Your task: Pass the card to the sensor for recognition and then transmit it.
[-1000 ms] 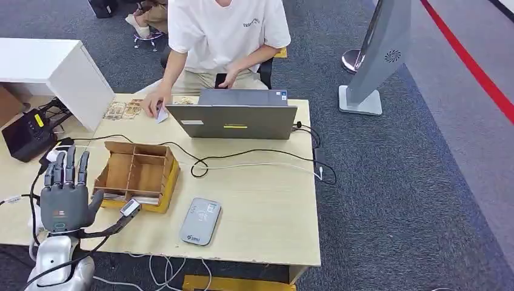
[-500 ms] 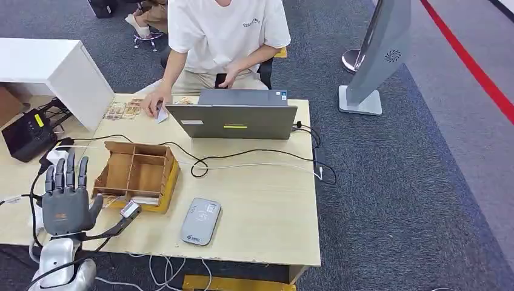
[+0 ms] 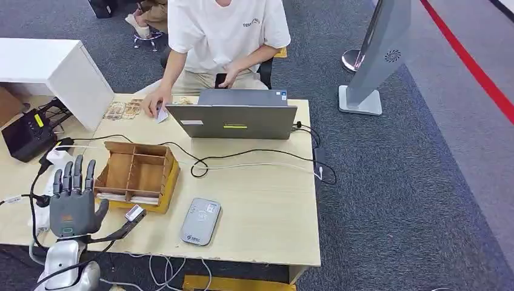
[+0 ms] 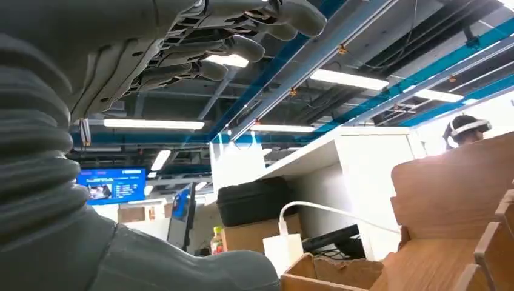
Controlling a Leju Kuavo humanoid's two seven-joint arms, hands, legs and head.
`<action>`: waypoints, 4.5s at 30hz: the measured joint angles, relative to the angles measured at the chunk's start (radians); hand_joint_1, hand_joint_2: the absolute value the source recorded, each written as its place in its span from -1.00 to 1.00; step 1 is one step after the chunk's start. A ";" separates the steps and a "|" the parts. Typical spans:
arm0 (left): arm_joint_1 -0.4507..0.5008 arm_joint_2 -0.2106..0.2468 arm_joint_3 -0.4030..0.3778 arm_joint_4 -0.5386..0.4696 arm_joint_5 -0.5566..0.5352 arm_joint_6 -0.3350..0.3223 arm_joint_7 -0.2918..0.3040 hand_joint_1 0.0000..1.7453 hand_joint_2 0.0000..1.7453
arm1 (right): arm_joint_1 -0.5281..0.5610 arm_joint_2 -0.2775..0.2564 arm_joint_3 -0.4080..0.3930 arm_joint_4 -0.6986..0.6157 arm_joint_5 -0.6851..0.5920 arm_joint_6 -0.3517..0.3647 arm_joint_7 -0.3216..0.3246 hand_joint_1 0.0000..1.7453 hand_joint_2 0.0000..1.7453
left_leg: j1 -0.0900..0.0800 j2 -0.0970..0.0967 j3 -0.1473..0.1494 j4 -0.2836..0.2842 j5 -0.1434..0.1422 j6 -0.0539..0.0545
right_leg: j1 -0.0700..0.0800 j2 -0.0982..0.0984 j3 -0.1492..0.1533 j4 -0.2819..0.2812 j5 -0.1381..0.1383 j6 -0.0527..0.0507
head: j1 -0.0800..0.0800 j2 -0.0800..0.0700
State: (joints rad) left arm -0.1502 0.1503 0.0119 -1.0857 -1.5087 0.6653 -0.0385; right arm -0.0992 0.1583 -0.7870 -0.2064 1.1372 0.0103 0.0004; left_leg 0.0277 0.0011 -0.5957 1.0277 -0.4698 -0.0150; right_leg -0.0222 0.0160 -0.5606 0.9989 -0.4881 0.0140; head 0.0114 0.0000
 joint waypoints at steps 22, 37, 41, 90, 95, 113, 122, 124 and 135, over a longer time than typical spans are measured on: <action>0.020 -0.004 -0.026 -0.097 0.000 0.000 0.003 -1.00 1.00 | 0.000 0.000 -0.002 0.000 -0.001 0.000 0.000 -1.00 1.00 | 0.000 0.000 0.000 0.000 0.000 0.000 | 0.000 0.000 0.000 0.000 0.000 0.000 | 0.000 0.000; 0.045 0.004 -0.026 -0.118 0.000 0.000 -0.007 -1.00 1.00 | 0.003 0.001 -0.002 0.000 -0.001 0.000 0.000 -1.00 1.00 | 0.000 0.000 0.000 0.000 0.000 0.000 | 0.000 0.000 0.000 0.000 0.000 0.000 | 0.000 0.000; 0.051 0.005 -0.026 -0.138 0.000 0.000 -0.030 -1.00 1.00 | 0.005 0.007 -0.005 0.002 -0.006 0.000 -0.004 -1.00 1.00 | 0.000 0.000 0.000 0.000 0.000 0.000 | 0.000 0.000 0.000 0.000 0.000 0.000 | 0.000 0.000; 0.045 0.157 -0.337 -0.097 0.000 -0.248 0.163 -1.00 1.00 | 0.017 0.015 -0.053 0.005 -0.014 0.000 0.018 -1.00 1.00 | 0.000 0.001 0.000 0.000 -0.001 0.000 | 0.000 0.001 -0.001 0.000 -0.001 -0.001 | 0.000 0.000; 0.046 0.151 -0.337 -0.087 0.000 -0.249 0.161 -1.00 1.00 | 0.017 0.015 -0.053 0.005 -0.013 0.000 0.018 -1.00 1.00 | 0.000 0.001 0.000 0.000 0.000 0.000 | 0.000 0.001 -0.001 0.000 -0.001 -0.001 | 0.000 0.000; 0.082 0.147 -0.336 -0.098 0.000 -0.144 0.136 -1.00 1.00 | 0.017 0.015 -0.053 0.005 0.002 0.000 0.018 -1.00 1.00 | 0.000 0.001 0.000 0.000 0.000 0.000 | 0.000 0.001 -0.001 0.000 -0.001 -0.001 | 0.000 0.000; 0.053 0.144 -0.326 -0.080 0.000 -0.168 0.188 -1.00 1.00 | 0.017 0.015 -0.053 0.005 0.005 0.000 0.018 -1.00 1.00 | 0.000 0.001 -0.001 0.000 0.000 0.000 | 0.000 0.001 -0.001 0.000 -0.001 -0.001 | 0.000 0.000; 0.046 0.141 -0.319 -0.073 0.000 -0.167 0.188 -1.00 1.00 | 0.017 0.015 -0.053 0.005 0.005 0.000 0.018 -1.00 1.00 | 0.000 0.001 0.000 0.000 0.000 0.000 | 0.000 0.001 -0.001 0.000 -0.001 -0.001 | 0.000 0.000; 0.042 0.126 -0.289 -0.053 0.000 -0.165 0.182 -1.00 1.00 | 0.017 0.015 -0.053 0.005 0.005 0.000 0.018 -1.00 1.00 | 0.000 0.001 -0.001 0.000 0.000 0.000 | 0.000 0.001 -0.001 0.000 -0.001 -0.001 | 0.000 0.000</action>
State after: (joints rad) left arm -0.1081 0.2766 -0.2773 -1.1391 -1.5087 0.5001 0.1434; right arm -0.0820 0.1736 -0.8400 -0.2010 1.1425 0.0103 0.0187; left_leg 0.0278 0.0018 -0.5963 1.0275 -0.4703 -0.0154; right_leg -0.0222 0.0165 -0.5616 0.9989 -0.4889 0.0134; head 0.0118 0.0000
